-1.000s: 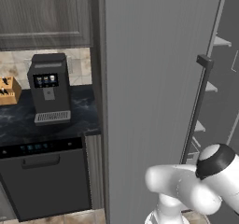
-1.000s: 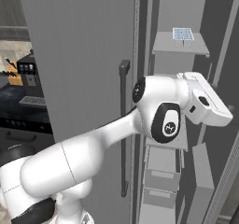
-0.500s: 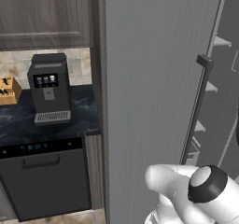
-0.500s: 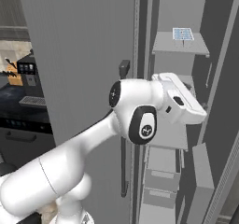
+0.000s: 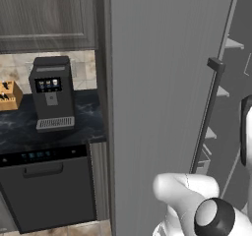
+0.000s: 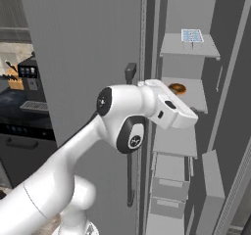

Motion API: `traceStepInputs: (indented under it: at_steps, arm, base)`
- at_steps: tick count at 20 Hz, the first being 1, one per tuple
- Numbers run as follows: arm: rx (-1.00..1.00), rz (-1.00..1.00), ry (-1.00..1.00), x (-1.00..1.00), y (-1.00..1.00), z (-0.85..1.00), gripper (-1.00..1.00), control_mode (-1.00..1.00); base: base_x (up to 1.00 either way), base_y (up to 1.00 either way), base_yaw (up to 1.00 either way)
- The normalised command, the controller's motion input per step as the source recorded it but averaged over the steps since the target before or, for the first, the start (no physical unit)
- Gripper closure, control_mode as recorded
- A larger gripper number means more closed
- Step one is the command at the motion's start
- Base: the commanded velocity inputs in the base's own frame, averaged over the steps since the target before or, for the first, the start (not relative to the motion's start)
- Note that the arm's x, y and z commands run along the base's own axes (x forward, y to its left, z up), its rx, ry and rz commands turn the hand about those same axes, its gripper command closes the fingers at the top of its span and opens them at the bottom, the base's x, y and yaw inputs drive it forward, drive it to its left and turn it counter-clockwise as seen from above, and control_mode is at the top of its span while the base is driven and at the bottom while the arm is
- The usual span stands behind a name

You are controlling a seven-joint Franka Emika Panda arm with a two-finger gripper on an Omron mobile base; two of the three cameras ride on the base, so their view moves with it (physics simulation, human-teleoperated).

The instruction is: Open the freezer door, pick up the ice cube tray from the freezer, and place it on the dining counter.

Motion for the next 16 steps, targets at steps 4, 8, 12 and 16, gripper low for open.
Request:
traceStepInputs:
  at_steps: [4, 8, 12, 16]
  arm:
    - [0.03, 0.16, 0.07, -0.12, 0.51, 0.0, -1.0, -1.0]
    - [0.04, 0.15, 0.07, -0.13, 0.49, 0.03, -1.0, -1.0]
    - [0.04, 0.15, 0.07, -0.14, 0.49, 0.03, -1.0, -1.0]
    - [0.04, 0.16, 0.07, -0.13, 0.5, 0.01, -1.0, -1.0]
  base:
    - [0.0, 0.0, 0.0]
    - [0.0, 0.0, 0.0]
    - [0.0, 0.0, 0.0]
    - [0.0, 0.0, 0.0]
